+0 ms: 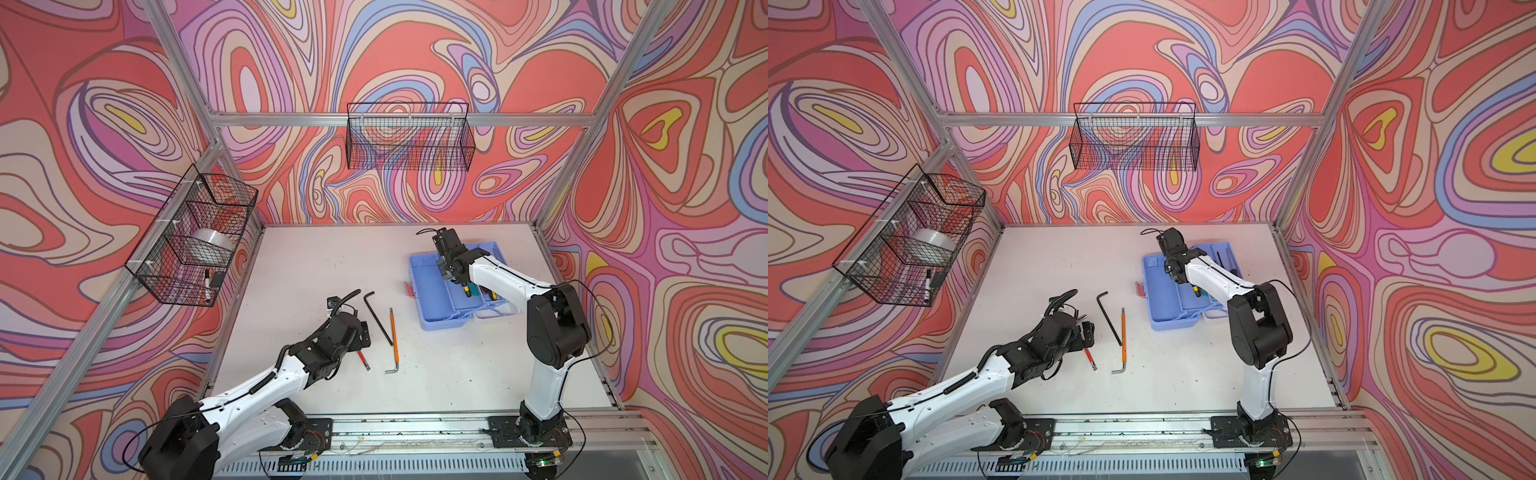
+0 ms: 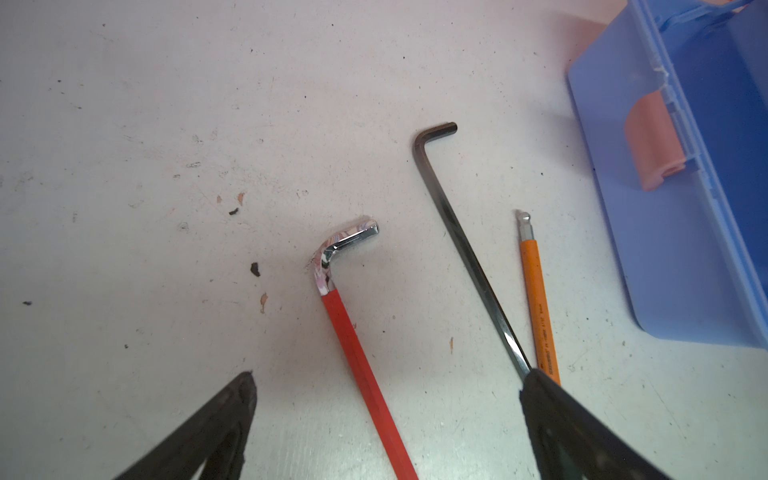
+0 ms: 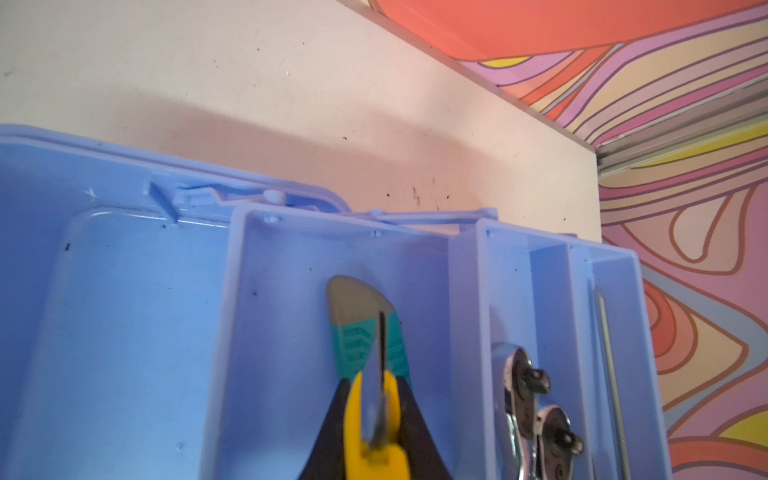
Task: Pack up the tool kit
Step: 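Carry the yellow-black knife into the tool box while the left gripper withdraws, then lower the yellow-black knife into the middle compartment and open the right gripper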
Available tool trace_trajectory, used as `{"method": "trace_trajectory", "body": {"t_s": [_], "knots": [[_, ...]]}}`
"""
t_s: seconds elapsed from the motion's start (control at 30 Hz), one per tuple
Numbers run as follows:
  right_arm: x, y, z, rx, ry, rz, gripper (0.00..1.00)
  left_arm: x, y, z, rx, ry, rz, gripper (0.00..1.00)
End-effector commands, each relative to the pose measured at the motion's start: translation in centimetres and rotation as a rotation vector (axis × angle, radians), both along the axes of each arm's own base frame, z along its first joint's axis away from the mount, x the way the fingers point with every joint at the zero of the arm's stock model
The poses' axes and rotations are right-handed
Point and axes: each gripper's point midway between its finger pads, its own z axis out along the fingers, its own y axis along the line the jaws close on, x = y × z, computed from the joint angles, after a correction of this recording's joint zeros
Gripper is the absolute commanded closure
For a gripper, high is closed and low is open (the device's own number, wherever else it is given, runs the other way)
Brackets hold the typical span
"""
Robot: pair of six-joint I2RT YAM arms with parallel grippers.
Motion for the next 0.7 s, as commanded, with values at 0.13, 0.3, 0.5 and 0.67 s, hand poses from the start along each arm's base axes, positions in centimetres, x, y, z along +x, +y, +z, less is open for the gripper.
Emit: {"method": "trace_trajectory", "body": {"t_s": [0.13, 0.3, 0.5, 0.67], "knots": [[-0.6, 1.9, -1.4, -0.052, -0.006, 0.036, 0.94, -0.1, 0.5, -0.5, 0.024, 0.031, 0.027, 0.00], [-0.9, 1.2, -2.8, -0.098, 0.021, 0.017, 0.90, -0.2, 0.6, -0.4, 0.025, 0.031, 0.026, 0.00], [-0.6, 1.0, -2.6, -0.124, 0.019, 0.010, 0.85, -0.2, 0.6, -0.3, 0.020, 0.027, 0.028, 0.00], [-0.5, 0.8, -2.6, -0.136, 0.021, 0.002, 0.73, -0.1, 0.5, -0.3, 0.021, 0.029, 0.028, 0.00]]}}
